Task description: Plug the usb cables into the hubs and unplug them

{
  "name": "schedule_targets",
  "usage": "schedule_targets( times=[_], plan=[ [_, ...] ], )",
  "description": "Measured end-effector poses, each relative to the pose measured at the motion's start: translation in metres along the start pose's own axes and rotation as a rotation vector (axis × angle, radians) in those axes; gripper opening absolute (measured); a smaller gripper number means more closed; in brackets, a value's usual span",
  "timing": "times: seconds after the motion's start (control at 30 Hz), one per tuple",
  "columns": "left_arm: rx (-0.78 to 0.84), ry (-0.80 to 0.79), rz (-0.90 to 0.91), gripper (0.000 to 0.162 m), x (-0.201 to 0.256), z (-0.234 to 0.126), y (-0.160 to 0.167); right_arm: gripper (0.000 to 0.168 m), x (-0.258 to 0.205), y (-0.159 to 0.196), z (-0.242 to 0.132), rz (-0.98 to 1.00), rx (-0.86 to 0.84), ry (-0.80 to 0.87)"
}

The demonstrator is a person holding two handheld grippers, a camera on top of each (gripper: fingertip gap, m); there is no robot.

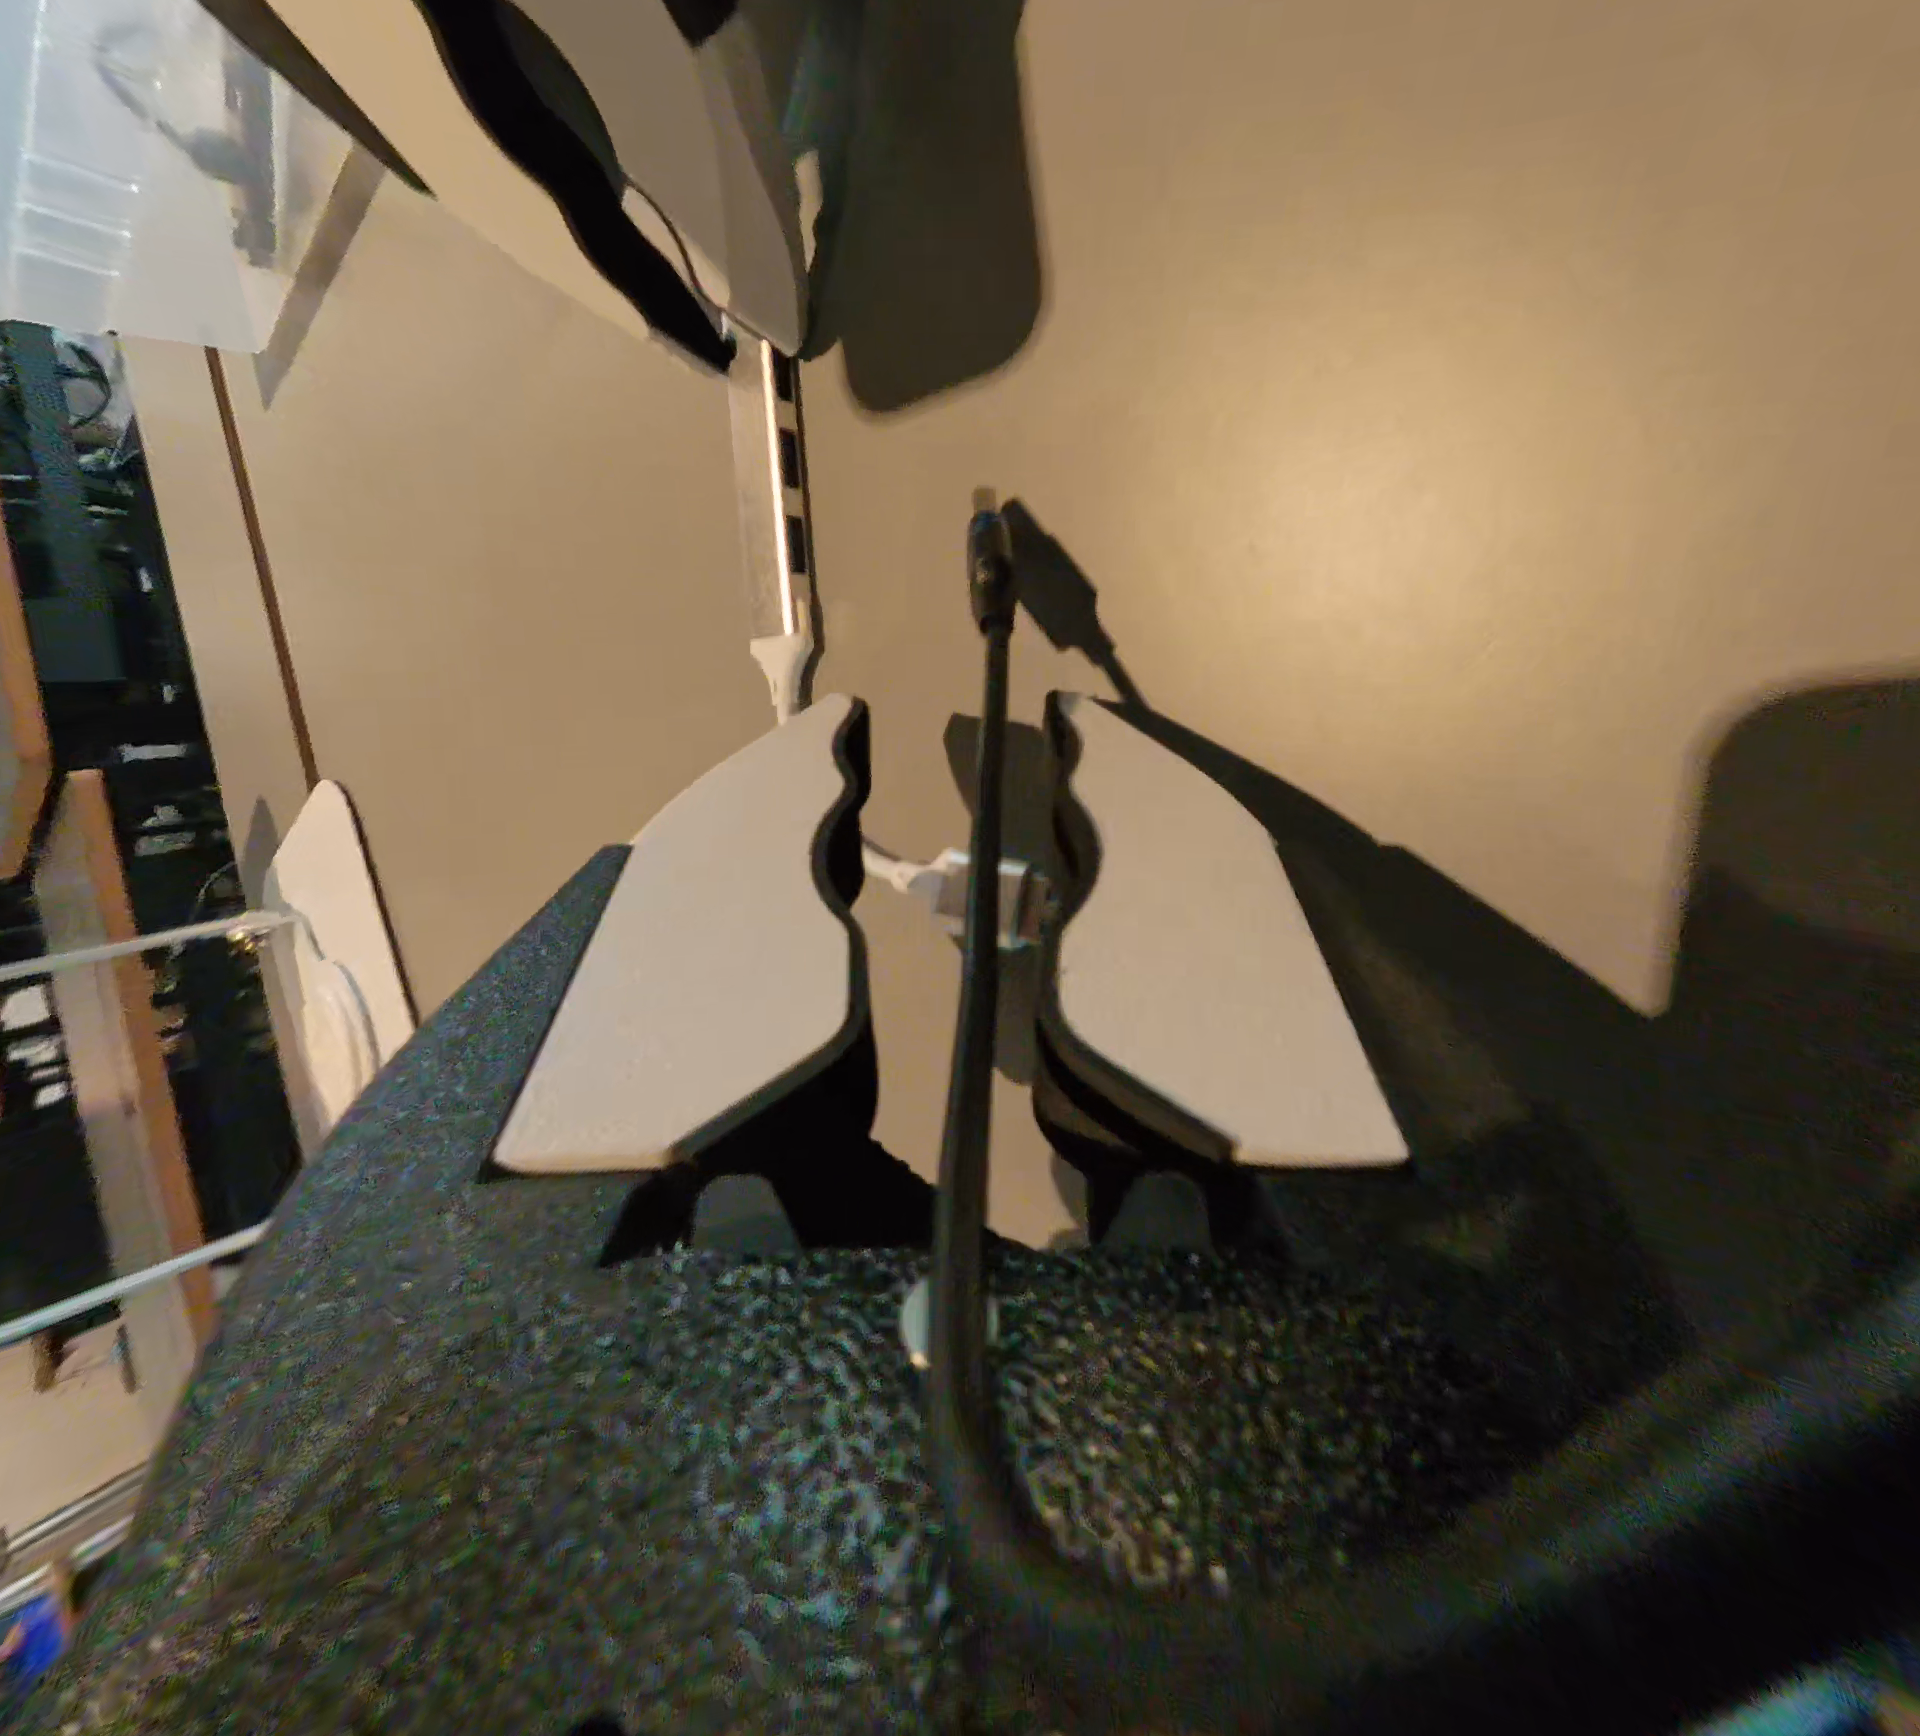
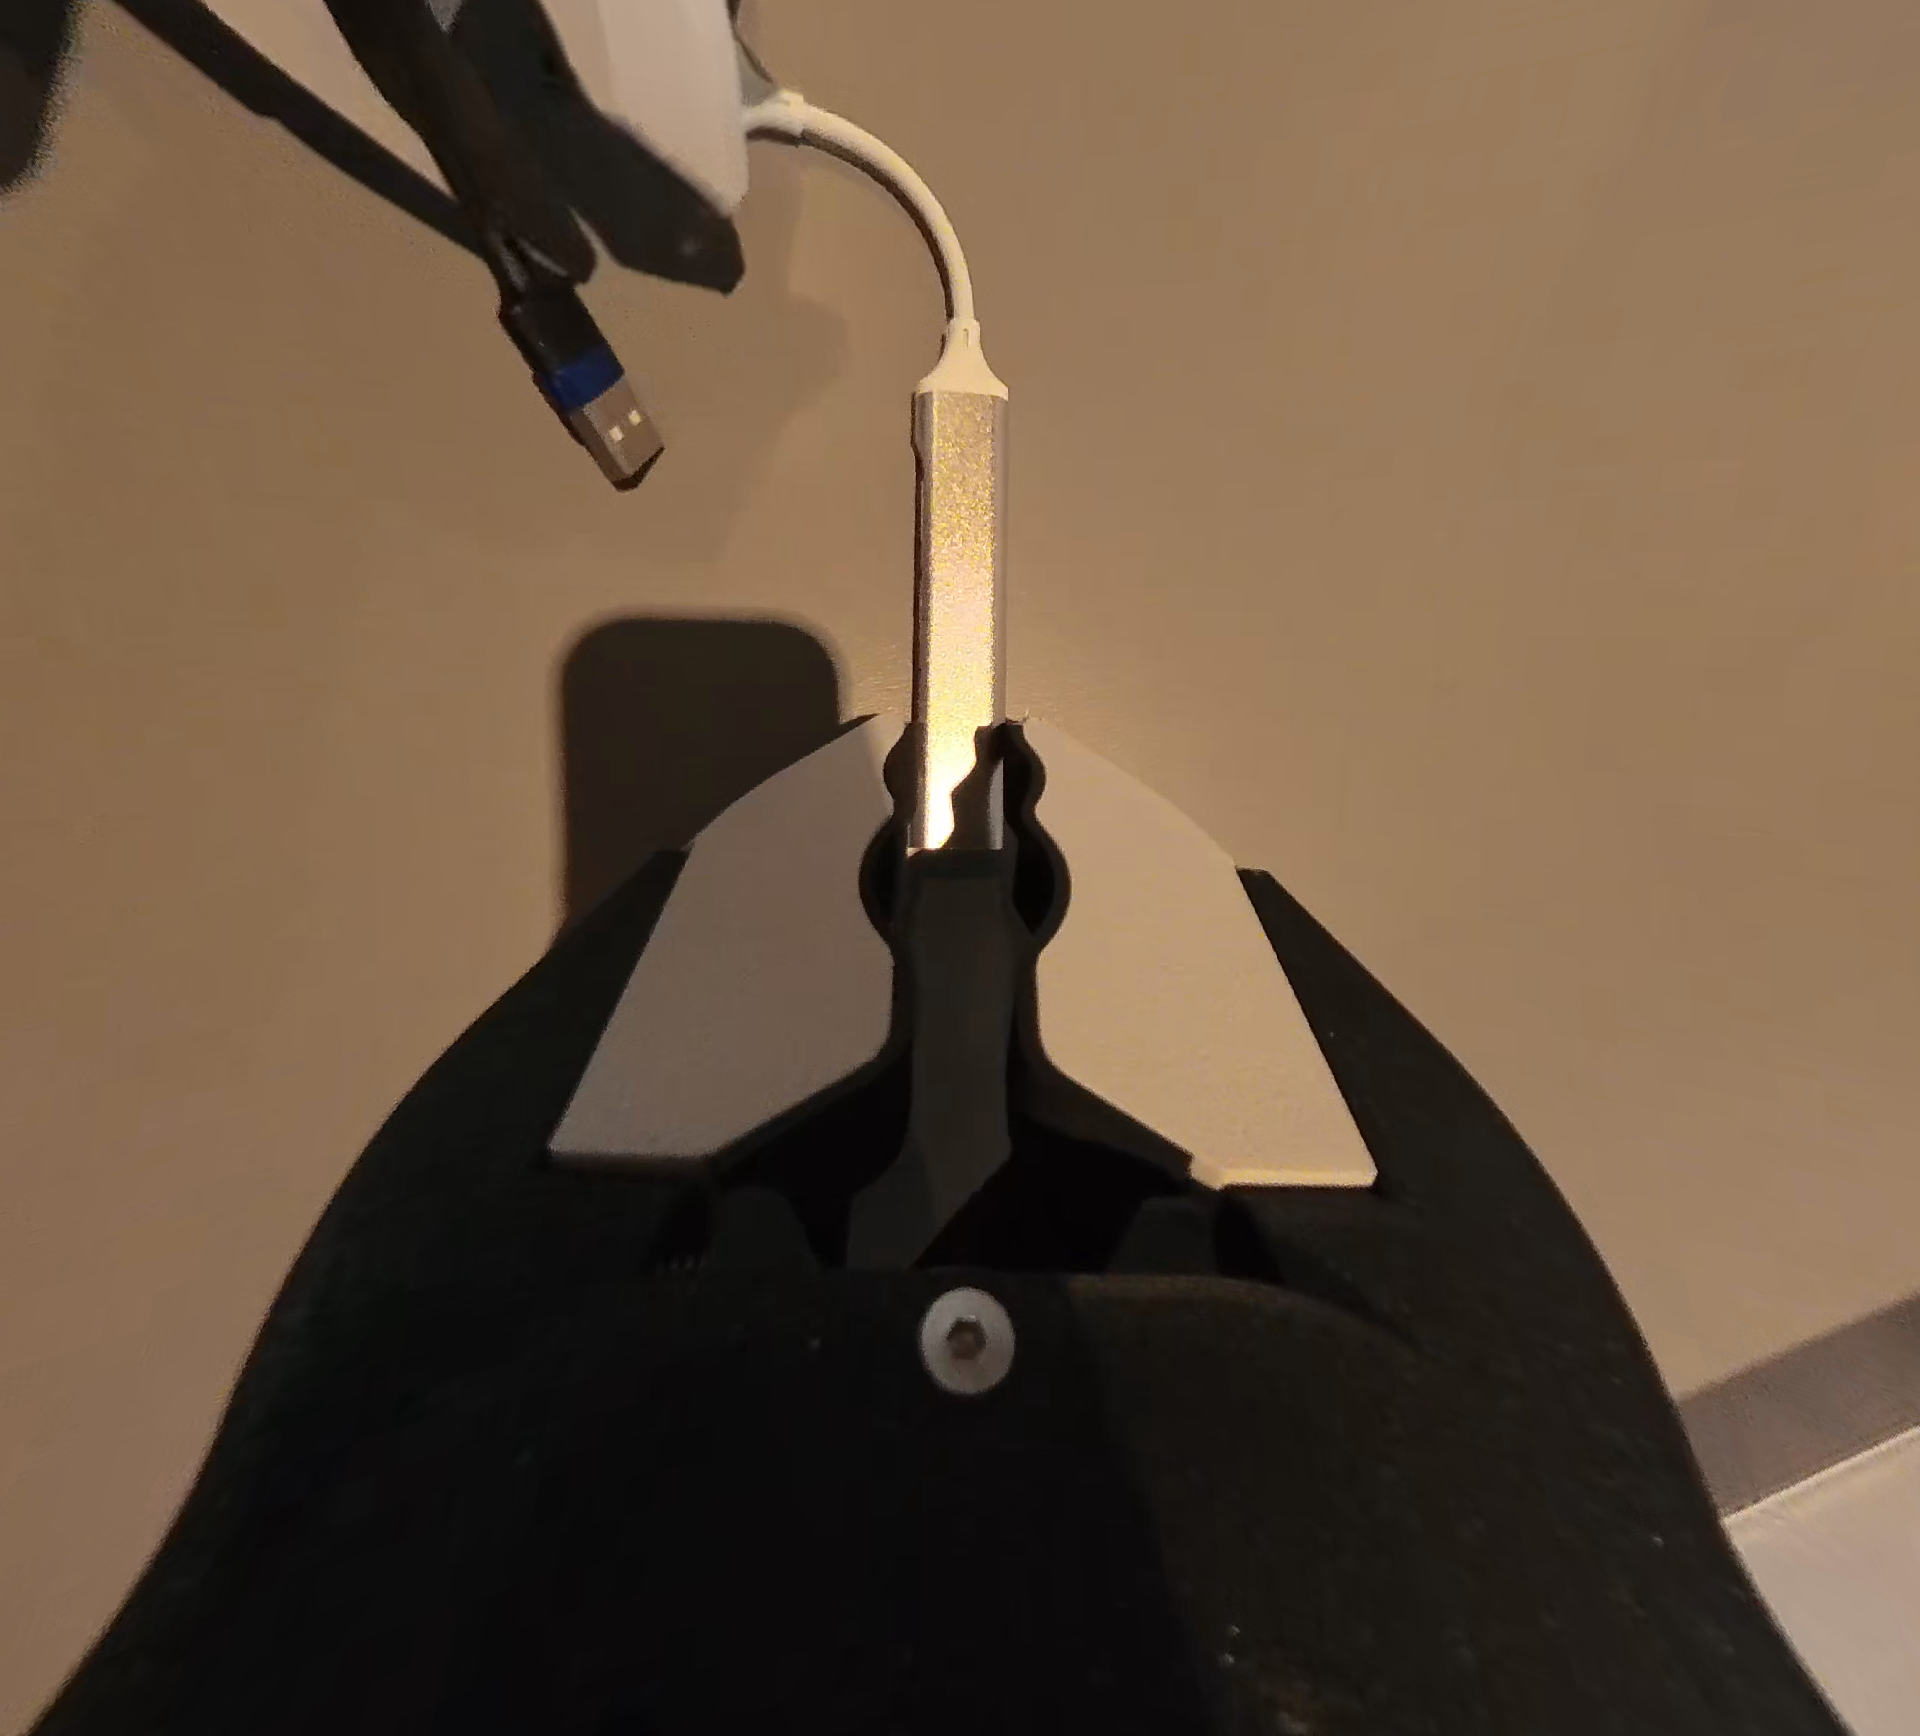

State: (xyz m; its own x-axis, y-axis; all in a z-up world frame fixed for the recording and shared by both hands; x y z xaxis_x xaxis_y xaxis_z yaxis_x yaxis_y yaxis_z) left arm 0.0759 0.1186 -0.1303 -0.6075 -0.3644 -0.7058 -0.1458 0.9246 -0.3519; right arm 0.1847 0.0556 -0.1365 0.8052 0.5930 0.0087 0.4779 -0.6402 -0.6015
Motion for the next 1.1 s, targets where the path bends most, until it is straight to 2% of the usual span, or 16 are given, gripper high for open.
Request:
schedule_targets(
  times=[0.13,0.3,0.43,0.53,0.63,0.7,0.83,1.1],
  plan=[
    [-0.081,-0.011,0.018,0.036,-0.004,-0.012,0.017,0.015,0.0,0.0,-0.001,0.01,0.009,-0.008],
    [-0.148,-0.075,-0.05,0.036,-0.019,-0.036,0.045,0.015,0.0,0.0,-0.001,0.043,0.027,-0.038],
    [-0.288,-0.236,-0.052,0.035,-0.041,-0.055,0.079,0.015,0.0,0.0,-0.001,0.075,0.034,-0.053],
    [-0.074,-0.218,-0.227,0.033,-0.047,-0.049,0.059,0.015,0.0,-0.002,-0.002,0.107,0.057,-0.075],
    [0.041,-0.176,-0.245,0.033,-0.046,-0.029,0.032,0.015,0.0,-0.004,-0.003,0.132,0.079,-0.098],
    [0.036,-0.12,-0.243,0.035,-0.04,-0.009,0.02,0.015,0.0,-0.006,-0.003,0.146,0.091,-0.106],
    [-0.068,-0.055,-0.125,0.036,-0.025,0.022,0.011,0.015,0.001,-0.009,-0.006,0.181,0.12,-0.117],
    [-0.15,-0.121,-0.025,0.032,-0.035,0.035,0.009,0.015,0.004,-0.008,-0.008,0.242,0.14,-0.125]
  ],
)
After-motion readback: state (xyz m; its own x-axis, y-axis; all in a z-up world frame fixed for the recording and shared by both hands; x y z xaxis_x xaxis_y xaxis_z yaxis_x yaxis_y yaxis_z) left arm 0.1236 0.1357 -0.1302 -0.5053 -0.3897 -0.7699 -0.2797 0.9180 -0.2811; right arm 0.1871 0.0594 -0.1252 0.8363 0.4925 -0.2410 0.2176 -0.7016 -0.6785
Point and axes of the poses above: each gripper's, where its closed fingertips meet, z out along the fingers, y out of its underside, x = y × z across the jaws, the point moved 3 cm from there along -z, back along the fingers, and after that the axes turned 10 degrees about -y, right-handed, at the moved point
